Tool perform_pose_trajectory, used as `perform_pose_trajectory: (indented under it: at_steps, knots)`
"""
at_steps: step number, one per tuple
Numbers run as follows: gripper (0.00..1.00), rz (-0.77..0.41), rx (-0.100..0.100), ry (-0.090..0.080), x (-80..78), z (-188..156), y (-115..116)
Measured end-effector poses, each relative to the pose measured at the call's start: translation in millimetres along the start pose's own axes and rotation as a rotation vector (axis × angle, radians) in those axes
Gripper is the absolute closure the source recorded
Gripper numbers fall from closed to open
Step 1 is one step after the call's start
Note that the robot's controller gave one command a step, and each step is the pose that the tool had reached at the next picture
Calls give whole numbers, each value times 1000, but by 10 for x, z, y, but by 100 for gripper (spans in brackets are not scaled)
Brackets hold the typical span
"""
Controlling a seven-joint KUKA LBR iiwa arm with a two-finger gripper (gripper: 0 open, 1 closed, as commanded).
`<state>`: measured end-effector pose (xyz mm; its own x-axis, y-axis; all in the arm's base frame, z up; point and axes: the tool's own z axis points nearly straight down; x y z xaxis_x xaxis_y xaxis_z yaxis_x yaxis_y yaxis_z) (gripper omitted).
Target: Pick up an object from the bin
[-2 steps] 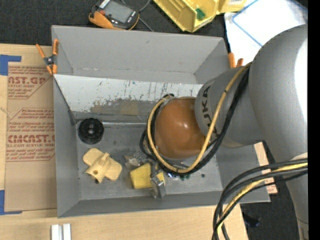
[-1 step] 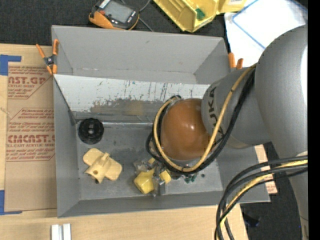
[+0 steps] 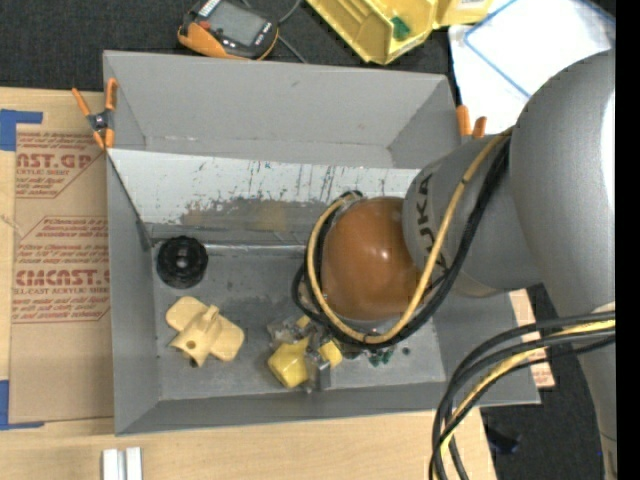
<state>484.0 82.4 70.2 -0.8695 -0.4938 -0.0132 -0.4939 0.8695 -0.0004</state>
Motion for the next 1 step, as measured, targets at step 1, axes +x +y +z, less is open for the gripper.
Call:
perform_pose_trajectory:
  at_steps: [1]
  knots:
    - [100,0,-1,3,8,-173,10]
